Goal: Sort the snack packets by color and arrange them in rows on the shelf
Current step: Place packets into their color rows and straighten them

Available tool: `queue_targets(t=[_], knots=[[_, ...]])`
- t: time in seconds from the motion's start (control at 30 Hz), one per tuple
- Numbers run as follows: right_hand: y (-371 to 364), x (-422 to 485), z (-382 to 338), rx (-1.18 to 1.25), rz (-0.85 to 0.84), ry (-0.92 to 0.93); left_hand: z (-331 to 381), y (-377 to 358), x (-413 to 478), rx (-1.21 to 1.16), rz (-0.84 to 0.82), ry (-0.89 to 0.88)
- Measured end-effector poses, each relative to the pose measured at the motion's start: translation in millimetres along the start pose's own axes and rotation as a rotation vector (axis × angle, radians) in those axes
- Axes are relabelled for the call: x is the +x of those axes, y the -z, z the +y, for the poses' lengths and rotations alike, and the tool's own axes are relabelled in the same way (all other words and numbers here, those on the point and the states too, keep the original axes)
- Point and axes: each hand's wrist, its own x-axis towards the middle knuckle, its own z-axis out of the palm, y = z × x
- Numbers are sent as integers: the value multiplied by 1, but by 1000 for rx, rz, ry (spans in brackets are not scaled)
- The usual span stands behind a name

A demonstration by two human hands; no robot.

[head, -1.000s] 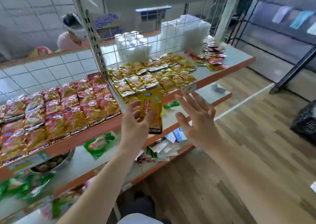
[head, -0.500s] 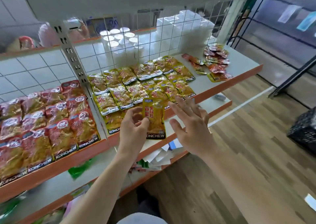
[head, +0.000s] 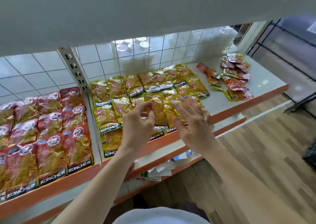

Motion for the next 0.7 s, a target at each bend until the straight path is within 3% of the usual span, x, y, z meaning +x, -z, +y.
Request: queue_targets(t=[0.3, 0.7], knots=[[-17, 50, 31, -17, -135, 69, -16, -32, 40, 395, 39, -74], [-12, 97, 68, -19, -263, 245, -16, -74, 55, 797, 176, 44]])
